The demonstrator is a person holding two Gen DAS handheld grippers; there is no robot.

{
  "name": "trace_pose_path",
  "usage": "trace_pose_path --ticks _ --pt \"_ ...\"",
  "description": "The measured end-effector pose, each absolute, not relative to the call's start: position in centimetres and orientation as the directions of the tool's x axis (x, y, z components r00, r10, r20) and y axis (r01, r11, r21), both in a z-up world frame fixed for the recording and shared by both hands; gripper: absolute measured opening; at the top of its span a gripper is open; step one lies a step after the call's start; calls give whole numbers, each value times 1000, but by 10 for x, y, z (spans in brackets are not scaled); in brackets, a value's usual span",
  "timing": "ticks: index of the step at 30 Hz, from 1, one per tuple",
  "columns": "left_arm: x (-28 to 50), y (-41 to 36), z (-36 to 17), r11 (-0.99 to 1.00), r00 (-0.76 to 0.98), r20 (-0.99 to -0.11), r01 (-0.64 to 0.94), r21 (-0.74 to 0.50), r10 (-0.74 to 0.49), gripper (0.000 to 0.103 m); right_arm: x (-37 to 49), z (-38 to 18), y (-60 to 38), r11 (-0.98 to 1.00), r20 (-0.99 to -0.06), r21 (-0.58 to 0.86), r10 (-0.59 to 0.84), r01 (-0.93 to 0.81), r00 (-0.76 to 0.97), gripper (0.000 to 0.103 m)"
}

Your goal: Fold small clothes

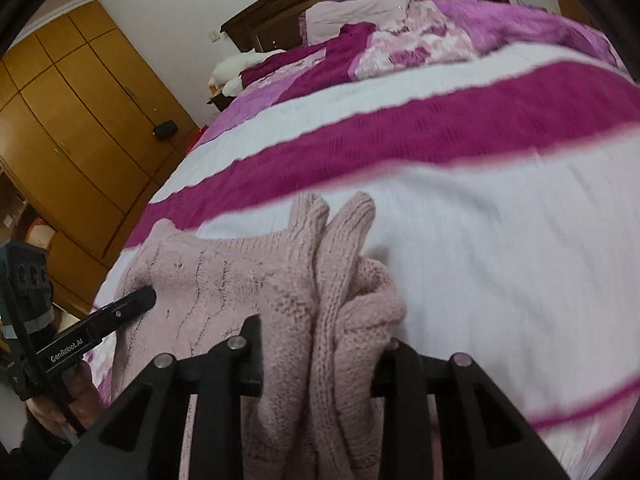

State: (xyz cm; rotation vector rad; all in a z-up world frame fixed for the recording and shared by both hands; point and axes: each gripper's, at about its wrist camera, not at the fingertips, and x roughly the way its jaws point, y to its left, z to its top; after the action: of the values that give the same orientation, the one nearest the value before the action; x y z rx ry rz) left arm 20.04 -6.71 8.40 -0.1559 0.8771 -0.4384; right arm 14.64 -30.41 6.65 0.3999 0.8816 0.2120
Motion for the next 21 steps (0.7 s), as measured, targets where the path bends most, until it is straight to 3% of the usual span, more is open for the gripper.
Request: trace_pose_path --ticks 3,5,7,10,21 --pt "237 -85 64 916 502 -771 297 -271 -391 2 187 63 -300 938 -756 345 264 22 599 34" --pt "243 -88 55 932 440 -835 296 -211 -329 2 202 57 -289 981 -821 184 122 55 558 56" --pt "226 -84 67 932 486 -819 329 -153 -306 3 193 63 -277 997 -836 47 9 56 548 64" --pt "186 -71 95 932 567 -765 342 -119 -306 9 157 89 -267 999 -811 -19 -45 50 583 70" --pt "30 -44 163 952 690 -695 304 24 -203 18 -10 164 -192 998 -756 -25 -54 54 652 86"
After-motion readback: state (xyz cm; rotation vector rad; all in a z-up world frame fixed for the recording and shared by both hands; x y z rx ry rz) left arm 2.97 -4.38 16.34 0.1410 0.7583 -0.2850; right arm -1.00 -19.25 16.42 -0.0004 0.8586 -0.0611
